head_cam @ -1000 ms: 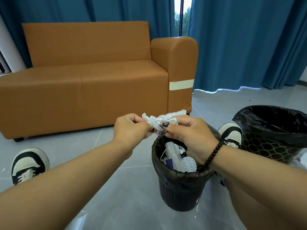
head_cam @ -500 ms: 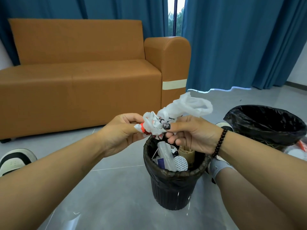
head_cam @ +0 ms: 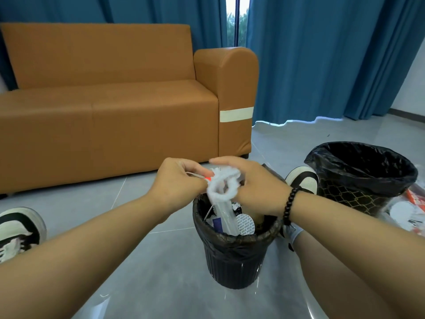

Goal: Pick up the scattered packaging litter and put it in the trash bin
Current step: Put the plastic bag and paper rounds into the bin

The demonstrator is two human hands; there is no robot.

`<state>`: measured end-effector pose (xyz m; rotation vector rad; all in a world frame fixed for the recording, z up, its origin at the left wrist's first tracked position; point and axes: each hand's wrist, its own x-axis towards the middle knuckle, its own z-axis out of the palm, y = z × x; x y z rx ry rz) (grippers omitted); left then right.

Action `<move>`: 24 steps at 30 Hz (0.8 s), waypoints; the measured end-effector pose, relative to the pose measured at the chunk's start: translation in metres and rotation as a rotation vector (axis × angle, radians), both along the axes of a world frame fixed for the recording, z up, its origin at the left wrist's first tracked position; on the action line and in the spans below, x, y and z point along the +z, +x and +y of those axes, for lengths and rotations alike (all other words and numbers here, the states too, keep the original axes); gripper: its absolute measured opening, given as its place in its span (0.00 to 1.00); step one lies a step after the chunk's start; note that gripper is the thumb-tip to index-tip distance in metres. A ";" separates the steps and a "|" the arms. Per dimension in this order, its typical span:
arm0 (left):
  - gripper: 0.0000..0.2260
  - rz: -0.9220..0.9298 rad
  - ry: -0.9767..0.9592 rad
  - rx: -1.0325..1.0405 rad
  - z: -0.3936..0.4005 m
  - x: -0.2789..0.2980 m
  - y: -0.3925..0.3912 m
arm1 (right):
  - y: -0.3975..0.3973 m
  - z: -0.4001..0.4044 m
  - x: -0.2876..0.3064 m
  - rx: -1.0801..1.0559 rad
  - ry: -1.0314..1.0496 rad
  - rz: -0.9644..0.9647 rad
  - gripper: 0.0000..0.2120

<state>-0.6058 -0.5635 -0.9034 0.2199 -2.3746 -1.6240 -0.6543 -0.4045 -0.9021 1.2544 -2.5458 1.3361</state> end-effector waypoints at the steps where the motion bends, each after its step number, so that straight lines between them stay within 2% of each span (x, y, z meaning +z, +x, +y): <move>1: 0.08 -0.029 0.035 0.021 0.001 -0.001 -0.001 | 0.002 -0.005 -0.004 0.038 0.049 0.044 0.12; 4: 0.05 -0.150 0.274 0.005 0.001 -0.004 -0.006 | 0.002 -0.005 -0.012 0.010 0.188 0.181 0.08; 7: 0.08 -0.197 0.483 -0.096 0.001 -0.009 -0.012 | -0.008 0.004 -0.015 -0.125 0.137 0.133 0.08; 9: 0.08 -0.216 0.537 -0.168 0.001 -0.011 -0.016 | -0.019 0.008 -0.020 -0.190 0.231 0.128 0.07; 12: 0.06 -0.230 0.327 -0.134 -0.002 -0.018 -0.024 | -0.043 0.016 -0.040 -0.266 0.401 0.094 0.06; 15: 0.05 -0.188 0.067 0.021 -0.009 -0.036 -0.038 | -0.060 0.020 -0.065 -0.279 0.615 0.108 0.13; 17: 0.06 -0.199 -0.062 0.093 -0.015 -0.048 -0.047 | -0.063 0.017 -0.073 -0.258 0.765 0.171 0.10; 20: 0.12 -0.376 -0.208 0.098 -0.024 -0.063 -0.056 | -0.063 0.008 -0.078 -0.145 0.945 0.276 0.08; 24: 0.07 -0.628 -0.223 -0.018 -0.027 -0.070 -0.058 | -0.066 0.002 -0.089 -0.006 1.136 0.302 0.24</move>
